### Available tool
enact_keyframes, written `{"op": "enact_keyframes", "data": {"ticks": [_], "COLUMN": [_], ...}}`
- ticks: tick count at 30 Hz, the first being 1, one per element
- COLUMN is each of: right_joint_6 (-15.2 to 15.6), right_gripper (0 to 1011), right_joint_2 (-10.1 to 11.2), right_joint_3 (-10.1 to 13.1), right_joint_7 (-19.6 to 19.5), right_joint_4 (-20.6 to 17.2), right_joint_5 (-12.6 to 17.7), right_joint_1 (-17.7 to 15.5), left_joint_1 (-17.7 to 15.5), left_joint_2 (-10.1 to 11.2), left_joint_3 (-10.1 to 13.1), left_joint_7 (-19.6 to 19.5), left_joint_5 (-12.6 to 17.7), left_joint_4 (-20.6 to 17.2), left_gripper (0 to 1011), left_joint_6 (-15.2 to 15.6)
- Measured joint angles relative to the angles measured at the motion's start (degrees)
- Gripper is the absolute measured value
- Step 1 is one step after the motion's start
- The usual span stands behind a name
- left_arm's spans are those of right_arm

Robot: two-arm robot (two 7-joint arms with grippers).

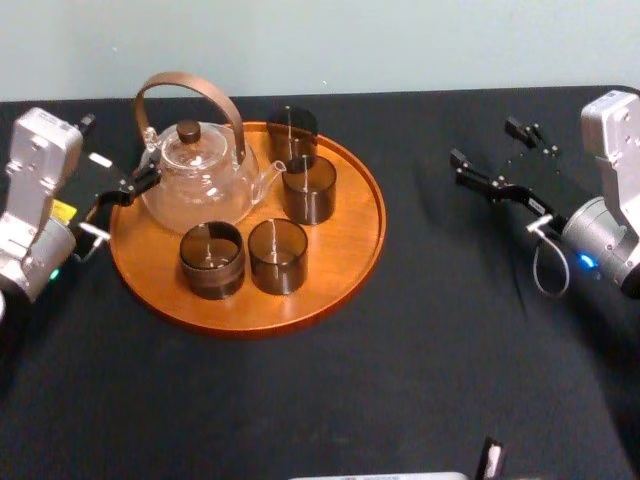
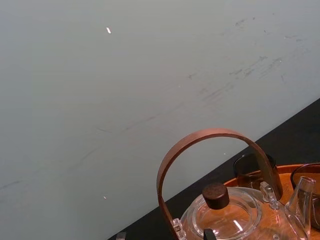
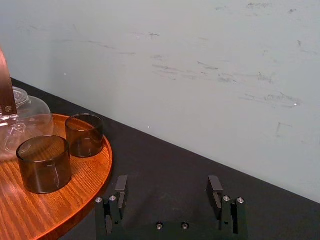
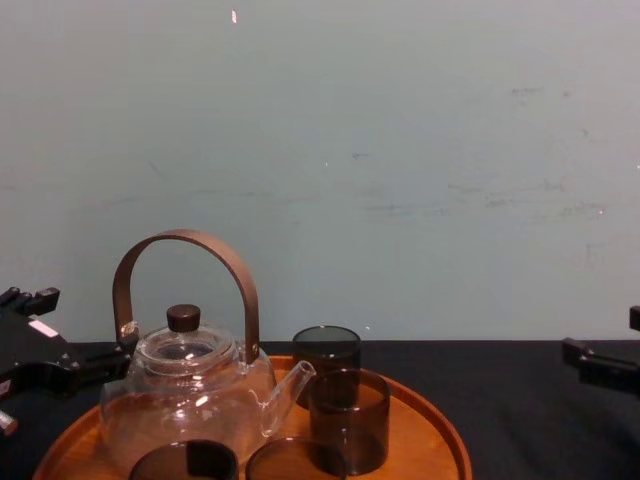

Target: Pick up the glass from the table and place it on the tray.

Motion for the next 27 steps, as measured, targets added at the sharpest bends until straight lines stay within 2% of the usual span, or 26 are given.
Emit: {"op": "enact_keyframes", "data": {"ticks": [27], "right_joint_6": [0.0], "right_gripper": [1002], "right_joint_2": [0.07], "right_joint_3": [-0.08], "right_joint_7": [0.13], "right_joint_4": [-0.07], "right_joint_5": [0.22], "right_joint_1": [0.0], "left_joint_1": [0.0], "left_joint_2": [0.0], "left_joint_3": [0.0], "left_joint_7": [0.0], "left_joint_5": [0.0], "left_joint_4": [0.0], "left_gripper": [1002], "left_joint_6": [0.0]}}
